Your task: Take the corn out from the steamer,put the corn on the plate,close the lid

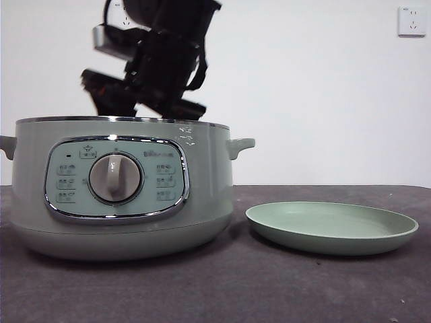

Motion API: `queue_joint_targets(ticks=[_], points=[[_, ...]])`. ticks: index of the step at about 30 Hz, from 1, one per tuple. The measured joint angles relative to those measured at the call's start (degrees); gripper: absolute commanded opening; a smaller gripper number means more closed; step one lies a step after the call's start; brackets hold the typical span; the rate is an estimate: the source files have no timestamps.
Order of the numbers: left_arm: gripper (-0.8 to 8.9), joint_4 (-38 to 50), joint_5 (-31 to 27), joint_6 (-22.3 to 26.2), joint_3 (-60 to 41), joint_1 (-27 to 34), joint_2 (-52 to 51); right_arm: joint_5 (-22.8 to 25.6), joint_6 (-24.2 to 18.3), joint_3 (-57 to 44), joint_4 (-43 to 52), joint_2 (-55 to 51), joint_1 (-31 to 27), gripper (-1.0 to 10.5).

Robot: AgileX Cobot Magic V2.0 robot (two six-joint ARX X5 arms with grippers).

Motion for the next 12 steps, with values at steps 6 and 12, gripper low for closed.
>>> queue_joint_targets(ticks=[6, 12], points=[[-0.08, 0.0, 0.0, 0.1, -0.1, 0.0, 0.2, 1.4, -0.4, 0.0, 0.4, 3.1, 0.4, 3.6], [-0.08, -0.1, -0.1, 0.1, -0.1, 0.0, 0.1, 1.7, -0.4, 0.0, 1.2, 3.9, 0.2, -0.2]])
